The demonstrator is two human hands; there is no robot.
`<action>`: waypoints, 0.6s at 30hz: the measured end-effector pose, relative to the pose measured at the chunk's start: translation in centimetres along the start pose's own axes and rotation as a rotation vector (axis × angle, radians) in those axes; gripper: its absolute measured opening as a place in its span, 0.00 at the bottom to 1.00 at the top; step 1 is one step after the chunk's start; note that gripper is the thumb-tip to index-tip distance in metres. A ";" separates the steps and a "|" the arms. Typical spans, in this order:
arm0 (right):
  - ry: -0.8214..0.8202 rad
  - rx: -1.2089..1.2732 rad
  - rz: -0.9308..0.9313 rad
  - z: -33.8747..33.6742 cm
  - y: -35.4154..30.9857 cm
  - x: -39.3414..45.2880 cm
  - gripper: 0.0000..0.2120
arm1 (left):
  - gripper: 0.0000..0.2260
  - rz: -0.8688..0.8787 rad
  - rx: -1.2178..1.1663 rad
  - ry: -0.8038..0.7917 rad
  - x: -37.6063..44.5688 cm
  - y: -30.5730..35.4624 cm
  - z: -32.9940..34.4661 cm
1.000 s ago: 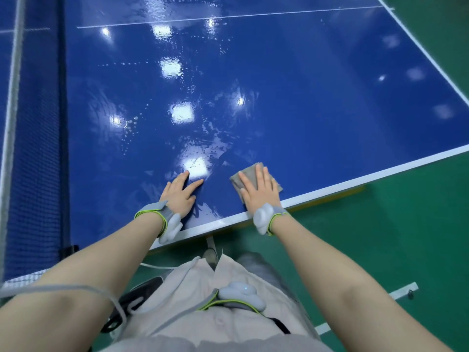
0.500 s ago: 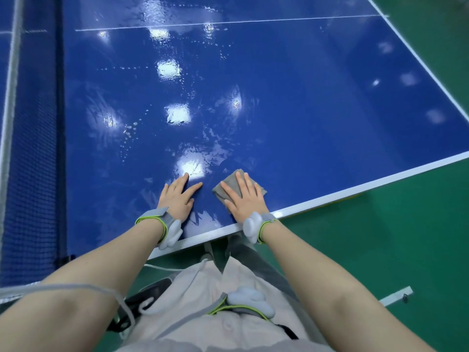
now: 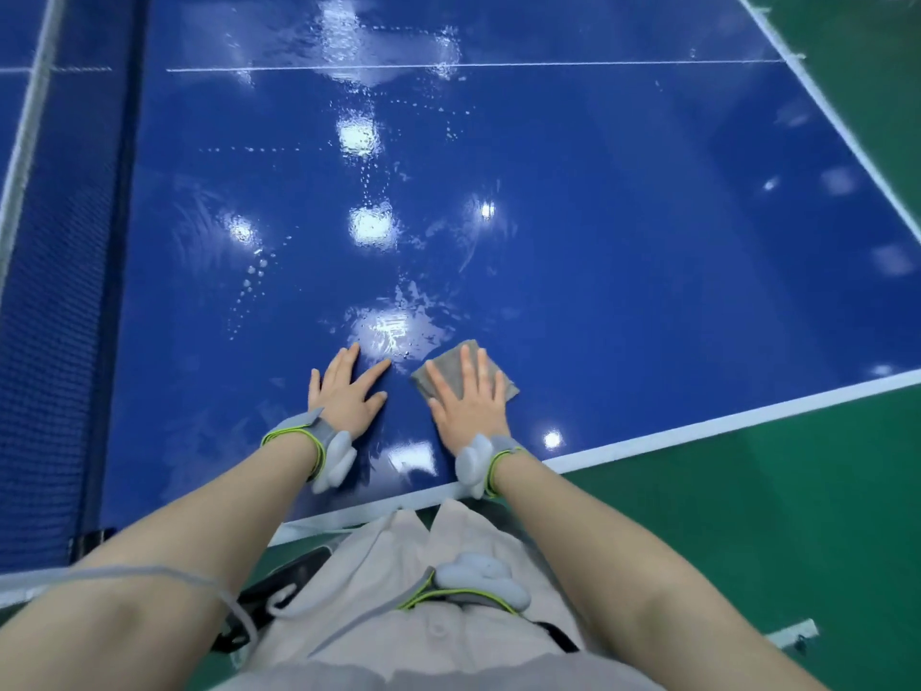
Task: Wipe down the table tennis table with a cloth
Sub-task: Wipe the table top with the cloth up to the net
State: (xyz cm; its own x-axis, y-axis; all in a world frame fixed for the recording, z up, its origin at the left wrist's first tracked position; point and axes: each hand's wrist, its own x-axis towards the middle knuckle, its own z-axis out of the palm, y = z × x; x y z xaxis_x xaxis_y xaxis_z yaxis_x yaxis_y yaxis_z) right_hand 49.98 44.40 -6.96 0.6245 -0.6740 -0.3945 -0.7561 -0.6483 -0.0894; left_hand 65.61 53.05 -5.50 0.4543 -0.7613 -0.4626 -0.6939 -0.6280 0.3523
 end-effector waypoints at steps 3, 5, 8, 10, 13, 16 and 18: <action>-0.003 -0.013 -0.162 -0.6 0.7 1.0 0.30 | 0.21 -0.026 -0.056 -0.018 1.4 0.8 -0.6; -0.007 -0.046 -0.200 -1.5 2.8 2.3 0.37 | 0.21 -0.036 -0.074 -0.026 1.9 1.1 -1.0; -0.033 -0.101 -0.080 -3.0 6.8 4.3 0.26 | 0.21 -0.044 -0.085 -0.032 2.2 1.4 -1.1; -0.037 -0.064 0.025 -3.6 8.1 5.2 0.26 | 0.22 -0.046 -0.077 -0.029 2.1 1.5 -1.1; -0.017 0.037 0.155 -3.5 6.4 6.1 0.25 | 0.23 -0.072 -0.023 -0.023 2.2 1.7 -0.8; -0.009 0.018 0.106 -3.0 3.1 6.0 0.26 | 0.24 -0.093 -0.012 -0.014 2.4 2.2 -0.4; -0.023 -0.010 -0.033 -2.8 1.5 5.6 0.25 | 0.23 -0.112 -0.029 -0.009 2.6 2.3 -0.5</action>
State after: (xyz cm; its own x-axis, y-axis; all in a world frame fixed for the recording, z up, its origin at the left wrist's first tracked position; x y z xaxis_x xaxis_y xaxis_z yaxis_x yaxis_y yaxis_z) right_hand 52.88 38.62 -6.80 0.6445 -0.6439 -0.4122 -0.7331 -0.6737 -0.0938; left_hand 65.48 49.54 -5.44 0.5229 -0.6851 -0.5073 -0.6225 -0.7134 0.3218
